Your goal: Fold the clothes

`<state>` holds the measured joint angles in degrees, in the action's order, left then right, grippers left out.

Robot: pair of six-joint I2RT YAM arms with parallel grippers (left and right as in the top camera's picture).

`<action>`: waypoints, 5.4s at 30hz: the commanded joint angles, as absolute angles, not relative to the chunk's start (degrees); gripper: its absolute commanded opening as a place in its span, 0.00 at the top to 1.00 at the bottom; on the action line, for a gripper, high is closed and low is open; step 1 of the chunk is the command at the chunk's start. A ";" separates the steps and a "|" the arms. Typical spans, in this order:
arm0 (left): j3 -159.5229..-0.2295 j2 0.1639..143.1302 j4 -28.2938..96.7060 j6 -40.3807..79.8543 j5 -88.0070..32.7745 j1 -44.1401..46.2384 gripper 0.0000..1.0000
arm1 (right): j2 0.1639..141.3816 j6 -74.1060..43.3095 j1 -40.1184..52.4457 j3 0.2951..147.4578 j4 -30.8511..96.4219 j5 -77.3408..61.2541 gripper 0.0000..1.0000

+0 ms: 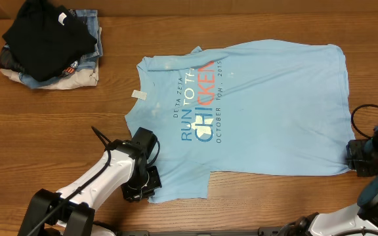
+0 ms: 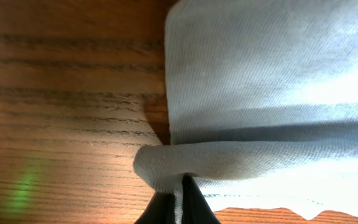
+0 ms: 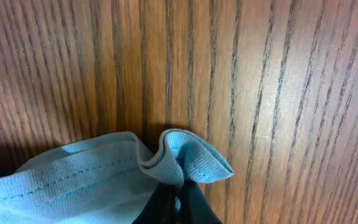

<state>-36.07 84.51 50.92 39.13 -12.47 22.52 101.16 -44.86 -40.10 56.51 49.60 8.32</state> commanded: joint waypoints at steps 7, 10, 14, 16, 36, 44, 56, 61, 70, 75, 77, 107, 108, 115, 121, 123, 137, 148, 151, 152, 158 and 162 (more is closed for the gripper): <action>-35.90 79.18 50.78 35.97 -13.85 22.92 0.96 | 102.87 -44.10 -40.32 55.75 49.58 3.97 0.96; -36.45 76.49 51.55 35.97 -14.09 22.92 0.96 | 102.83 -44.14 -40.32 56.10 50.00 3.92 0.96; -38.04 72.75 53.32 35.51 -14.00 22.92 0.96 | 101.58 -44.12 -40.32 56.71 50.74 3.97 0.96; -39.18 70.67 54.26 35.38 -14.00 22.92 0.96 | 100.33 -44.14 -40.32 57.19 51.57 3.95 0.96; -56.84 54.39 71.35 38.74 -2.28 30.37 0.96 | 74.67 -44.07 -40.21 59.24 61.54 3.68 0.96; -64.84 50.43 73.91 42.63 10.26 43.09 0.96 | 65.49 -38.72 -40.21 66.74 67.96 -0.36 0.96; -85.25 50.98 76.95 43.20 30.46 55.51 0.96 | 62.04 -34.02 -40.21 90.28 79.48 -3.77 0.96; -93.65 53.21 78.19 37.17 38.72 55.64 0.96 | 62.26 -34.04 -40.21 100.09 78.96 -6.94 0.96; -97.82 61.91 73.97 33.47 62.94 54.48 0.96 | 70.59 -36.67 -40.21 106.91 71.85 -14.83 0.96; -97.82 69.67 62.87 23.09 59.20 45.12 0.96 | 79.75 -37.12 -39.66 106.89 66.94 -19.55 0.96; -97.82 73.36 58.92 20.18 54.19 39.66 0.96 | 83.53 -37.10 -38.72 106.89 65.52 -19.42 0.96; -100.05 103.46 38.11 7.33 26.96 18.41 0.00 | 105.36 -29.54 -16.95 111.81 54.41 -3.05 0.00; -100.05 102.35 39.86 7.31 26.35 18.83 0.00 | 104.86 -29.52 -16.95 112.53 55.90 -3.03 0.00; -100.05 97.54 48.66 7.92 22.35 21.61 0.00 | 100.44 -29.52 -16.16 114.15 64.23 -4.64 0.00; -100.01 97.78 53.23 7.90 22.37 21.93 0.00 | 98.67 -29.54 -16.08 114.15 71.16 -9.26 0.00; -99.98 97.91 54.08 7.90 22.39 21.91 0.00 | 98.67 -29.50 -16.08 114.15 73.34 -10.41 0.00; -99.90 98.15 64.95 8.01 -1.91 21.91 0.10 | 98.67 -26.94 -16.08 114.13 86.67 -15.84 0.00; -96.84 98.15 74.43 11.09 3.90 32.01 0.16 | 98.45 -26.89 -16.08 114.13 89.47 -10.94 0.00; -94.98 98.15 75.16 16.40 3.97 34.17 0.18 | 98.45 -26.50 -16.10 114.13 89.41 -10.09 0.00; -94.13 98.15 75.81 18.48 3.97 34.46 0.20 | 98.45 -26.50 -16.10 114.13 89.52 -9.39 0.00; -86.00 98.15 77.14 28.77 0.03 34.59 0.21 | 98.45 -26.50 -16.14 114.08 89.54 -6.85 0.00; -79.75 98.15 73.67 31.42 -4.29 34.61 0.23 | 98.45 -26.55 -16.14 114.08 88.79 -6.90 0.00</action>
<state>-83.18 97.93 74.89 26.04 -0.19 34.74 99.26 -26.92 -16.40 112.99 89.30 -8.05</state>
